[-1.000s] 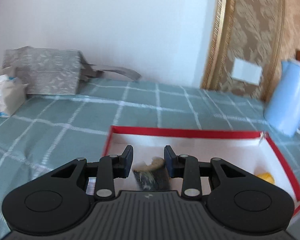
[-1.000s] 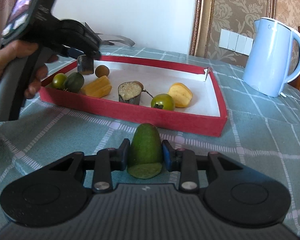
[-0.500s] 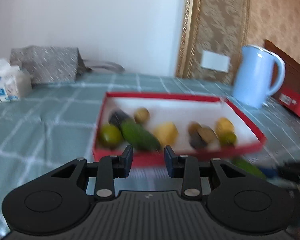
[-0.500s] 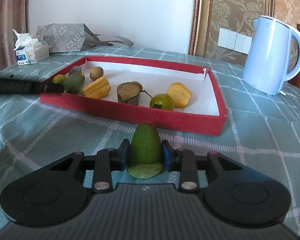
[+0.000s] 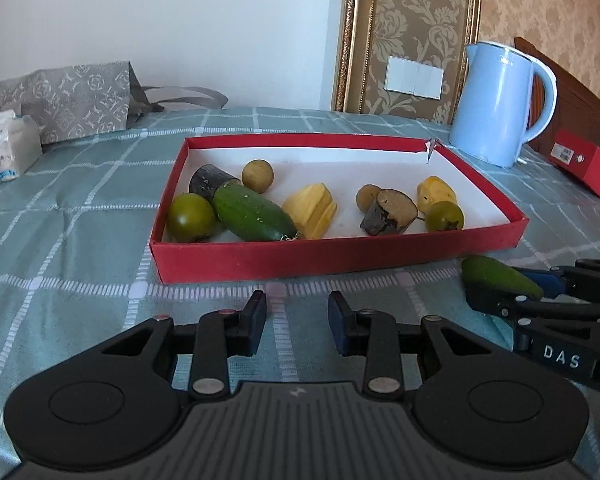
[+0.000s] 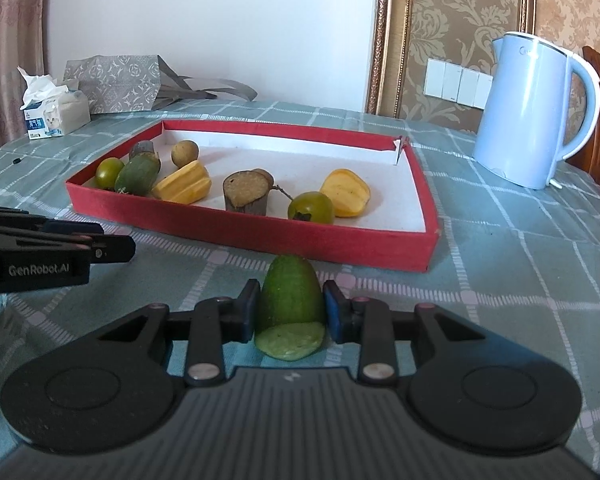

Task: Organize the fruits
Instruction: 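Lower the cucumber piece into the red tray and open the right gripper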

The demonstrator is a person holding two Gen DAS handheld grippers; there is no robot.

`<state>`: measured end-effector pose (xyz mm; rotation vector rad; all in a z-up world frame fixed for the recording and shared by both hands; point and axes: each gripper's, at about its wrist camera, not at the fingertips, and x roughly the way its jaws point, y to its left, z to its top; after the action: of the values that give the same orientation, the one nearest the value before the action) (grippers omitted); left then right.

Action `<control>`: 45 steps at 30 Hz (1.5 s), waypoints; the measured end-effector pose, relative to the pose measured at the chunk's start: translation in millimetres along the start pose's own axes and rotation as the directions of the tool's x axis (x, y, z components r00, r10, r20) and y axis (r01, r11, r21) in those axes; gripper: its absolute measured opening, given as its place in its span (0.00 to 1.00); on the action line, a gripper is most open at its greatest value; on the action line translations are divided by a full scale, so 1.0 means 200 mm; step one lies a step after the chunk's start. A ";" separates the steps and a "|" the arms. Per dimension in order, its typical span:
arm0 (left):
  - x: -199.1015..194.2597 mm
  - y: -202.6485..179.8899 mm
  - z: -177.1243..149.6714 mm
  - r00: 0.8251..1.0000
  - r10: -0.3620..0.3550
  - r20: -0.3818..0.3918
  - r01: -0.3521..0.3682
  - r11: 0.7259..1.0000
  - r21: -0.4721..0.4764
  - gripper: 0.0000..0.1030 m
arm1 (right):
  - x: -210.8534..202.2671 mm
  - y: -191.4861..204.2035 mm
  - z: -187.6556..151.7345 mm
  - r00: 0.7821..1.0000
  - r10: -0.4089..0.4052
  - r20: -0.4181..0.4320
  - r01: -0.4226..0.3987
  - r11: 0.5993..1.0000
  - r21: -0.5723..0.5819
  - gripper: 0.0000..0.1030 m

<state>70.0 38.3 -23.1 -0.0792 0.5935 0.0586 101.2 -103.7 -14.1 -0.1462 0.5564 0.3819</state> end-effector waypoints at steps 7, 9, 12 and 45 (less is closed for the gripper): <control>0.00 -0.01 0.00 1.000 0.005 0.003 -0.005 1.000 0.008 0.33 | -0.09 -0.03 0.02 0.999 -0.009 0.047 0.008 1.000 0.015 0.31; 0.00 -0.01 0.01 1.000 0.004 0.003 -0.004 1.000 0.007 0.33 | -0.12 -0.04 0.05 0.997 -0.025 0.072 0.025 1.000 -0.001 0.30; 0.01 -0.02 0.01 1.000 0.002 0.002 -0.002 1.000 0.008 0.35 | -0.12 -0.06 0.14 0.992 -0.064 0.108 0.069 0.997 -0.041 0.30; 0.02 -0.05 0.01 1.000 -0.018 -0.005 0.018 0.999 0.034 0.50 | 0.05 -0.19 0.34 0.980 -0.050 0.190 0.040 0.997 0.060 1.00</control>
<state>74.2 29.1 -23.2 -0.0513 0.5984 0.0311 156.5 -118.8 38.9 -0.0671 0.3723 0.3319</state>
